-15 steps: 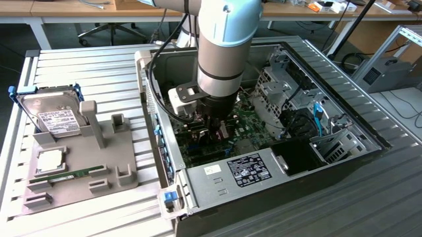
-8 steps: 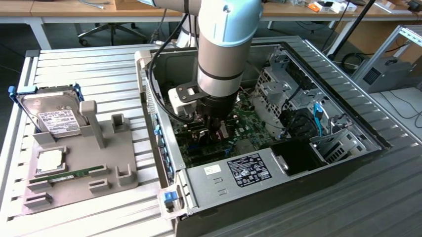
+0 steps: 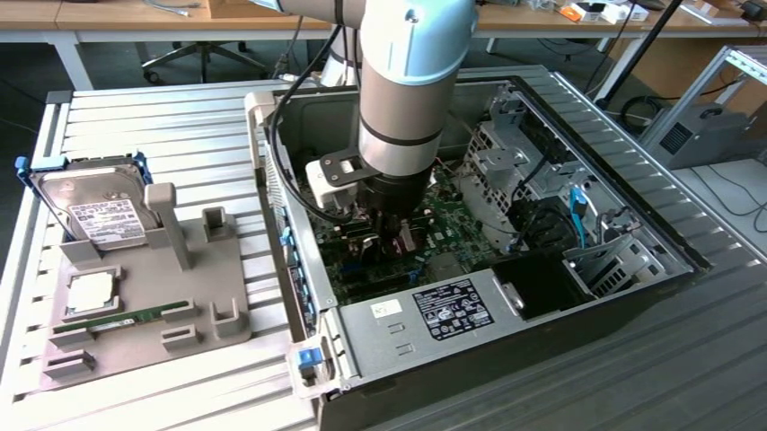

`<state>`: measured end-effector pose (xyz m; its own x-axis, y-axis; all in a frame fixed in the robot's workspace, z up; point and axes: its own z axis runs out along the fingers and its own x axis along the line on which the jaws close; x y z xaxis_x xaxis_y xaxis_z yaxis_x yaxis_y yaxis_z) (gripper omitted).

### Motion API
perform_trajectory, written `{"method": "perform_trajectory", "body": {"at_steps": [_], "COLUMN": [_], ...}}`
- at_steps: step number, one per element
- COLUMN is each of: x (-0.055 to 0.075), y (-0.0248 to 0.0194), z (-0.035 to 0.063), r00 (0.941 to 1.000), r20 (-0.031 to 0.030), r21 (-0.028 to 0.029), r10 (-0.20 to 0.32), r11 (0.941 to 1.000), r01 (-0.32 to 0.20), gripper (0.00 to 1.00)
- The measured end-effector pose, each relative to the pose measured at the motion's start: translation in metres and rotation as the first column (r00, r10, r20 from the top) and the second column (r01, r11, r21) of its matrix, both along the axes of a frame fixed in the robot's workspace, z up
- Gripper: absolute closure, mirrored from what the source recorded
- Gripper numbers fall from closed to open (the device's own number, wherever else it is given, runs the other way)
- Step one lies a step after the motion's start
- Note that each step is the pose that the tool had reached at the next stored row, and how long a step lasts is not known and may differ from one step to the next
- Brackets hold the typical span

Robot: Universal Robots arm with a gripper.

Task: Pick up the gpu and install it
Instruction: 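Insert the gpu into the slot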

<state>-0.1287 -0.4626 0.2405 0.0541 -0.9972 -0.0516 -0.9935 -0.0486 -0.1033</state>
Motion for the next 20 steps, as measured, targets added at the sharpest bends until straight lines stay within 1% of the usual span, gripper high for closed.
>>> {"method": "perform_trajectory", "body": {"at_steps": [5, 7, 11, 16, 17, 20], "x": [-0.0001, 0.0000, -0.0001, -0.0001, -0.0001, -0.0001], "y": [0.0000, 0.0002, 0.0000, 0.0000, 0.0000, 0.0000], "z": [0.0000, 0.0018, 0.0033, 0.0034, 0.0062, 0.0061], "r00": [1.0000, 1.0000, 1.0000, 1.0000, 1.0000, 1.0000], "r20": [0.0002, 0.0012, 0.0005, 0.0004, 0.0002, 0.0003], "r21": [0.0000, 0.0014, 0.0002, 0.0001, -0.0009, -0.0005], "r10": [0.000, 0.000, 0.000, 0.000, 0.000, 0.000], "r11": [1.0000, 1.0000, 1.0000, 1.0000, 1.0000, 1.0000], "r01": [0.000, 0.000, 0.000, 0.000, 0.000, 0.000], "gripper": [0.73, 0.73, 0.73, 0.73, 0.73, 0.73]}}
